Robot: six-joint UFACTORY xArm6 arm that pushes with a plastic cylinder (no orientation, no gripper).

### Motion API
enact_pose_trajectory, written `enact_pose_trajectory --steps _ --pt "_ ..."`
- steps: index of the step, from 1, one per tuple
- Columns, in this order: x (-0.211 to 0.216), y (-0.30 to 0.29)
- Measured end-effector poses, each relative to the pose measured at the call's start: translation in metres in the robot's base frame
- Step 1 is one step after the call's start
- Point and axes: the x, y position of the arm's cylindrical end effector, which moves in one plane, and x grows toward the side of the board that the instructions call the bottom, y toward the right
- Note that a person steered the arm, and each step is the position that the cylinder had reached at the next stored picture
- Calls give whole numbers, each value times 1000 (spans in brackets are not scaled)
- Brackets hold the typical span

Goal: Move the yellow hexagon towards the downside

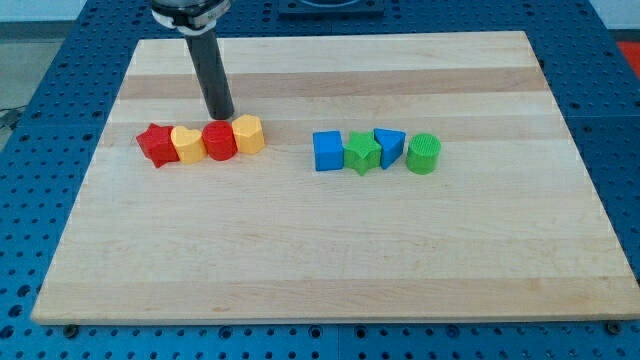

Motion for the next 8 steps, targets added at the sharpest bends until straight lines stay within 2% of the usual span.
enact_pose_trajectory --steps 1,4,5,6,8 --pt "0 33" --pt "27 44" --pt "20 44" --pt "-48 40" --pt "-52 40"
